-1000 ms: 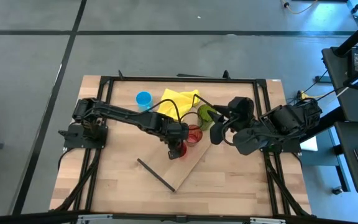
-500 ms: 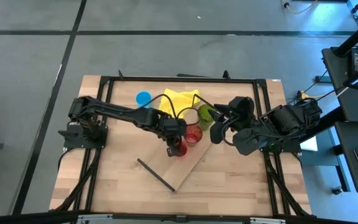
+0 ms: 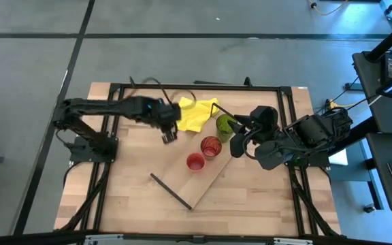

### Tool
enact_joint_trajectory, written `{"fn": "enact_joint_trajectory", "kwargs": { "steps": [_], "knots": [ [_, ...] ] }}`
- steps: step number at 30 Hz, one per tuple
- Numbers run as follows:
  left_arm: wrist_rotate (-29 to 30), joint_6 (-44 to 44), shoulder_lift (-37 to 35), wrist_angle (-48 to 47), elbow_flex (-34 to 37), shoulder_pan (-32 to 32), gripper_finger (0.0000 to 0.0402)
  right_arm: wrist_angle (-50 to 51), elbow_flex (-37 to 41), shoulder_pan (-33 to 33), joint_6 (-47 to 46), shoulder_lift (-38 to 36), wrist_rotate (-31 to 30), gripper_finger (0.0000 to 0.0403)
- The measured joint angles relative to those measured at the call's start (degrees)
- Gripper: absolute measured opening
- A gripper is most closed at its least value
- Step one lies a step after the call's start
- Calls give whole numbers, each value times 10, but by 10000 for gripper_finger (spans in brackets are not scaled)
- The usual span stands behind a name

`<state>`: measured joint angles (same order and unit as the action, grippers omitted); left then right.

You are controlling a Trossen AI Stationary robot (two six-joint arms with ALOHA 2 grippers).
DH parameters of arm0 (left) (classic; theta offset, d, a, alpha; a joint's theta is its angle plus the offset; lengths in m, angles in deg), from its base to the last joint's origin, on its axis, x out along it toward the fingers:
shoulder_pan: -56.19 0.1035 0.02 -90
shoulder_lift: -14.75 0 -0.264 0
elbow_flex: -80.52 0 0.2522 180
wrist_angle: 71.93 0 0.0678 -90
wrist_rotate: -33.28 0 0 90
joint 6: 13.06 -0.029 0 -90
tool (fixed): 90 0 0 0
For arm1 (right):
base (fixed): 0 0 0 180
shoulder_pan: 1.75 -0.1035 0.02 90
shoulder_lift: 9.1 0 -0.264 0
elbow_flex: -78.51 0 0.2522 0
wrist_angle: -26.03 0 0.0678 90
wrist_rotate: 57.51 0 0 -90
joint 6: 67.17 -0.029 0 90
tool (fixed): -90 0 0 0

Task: Stack small to large cups/mugs on shelf
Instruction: Put the blue mug on the shelf

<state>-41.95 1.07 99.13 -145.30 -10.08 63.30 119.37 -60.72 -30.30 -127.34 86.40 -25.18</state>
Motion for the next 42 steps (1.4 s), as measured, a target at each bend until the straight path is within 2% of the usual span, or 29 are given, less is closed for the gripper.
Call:
{"fn": "enact_joint_trajectory", "kwargs": {
  "steps": [4,7,11,16,24,34,42],
  "knots": [
    [-72,-39,-60,29,96,82,52,3,0,-3,-7,0,8,147],
    [-107,-105,-90,41,141,119,56,10,0,-2,-11,0,8,147],
    [-109,-272,-113,63,171,119,69,18,0,-1,-11,0,8,147],
    [-91,-378,-116,88,190,144,100,18,0,1,-16,0,10,147],
    [-99,-423,-116,111,221,205,131,33,0,2,-43,0,19,147],
    [-122,-458,-115,119,261,238,131,43,0,5,-43,0,19,147],
    [-125,-475,-116,178,296,250,130,43,0,6,-43,0,19,147]
  ]
}}
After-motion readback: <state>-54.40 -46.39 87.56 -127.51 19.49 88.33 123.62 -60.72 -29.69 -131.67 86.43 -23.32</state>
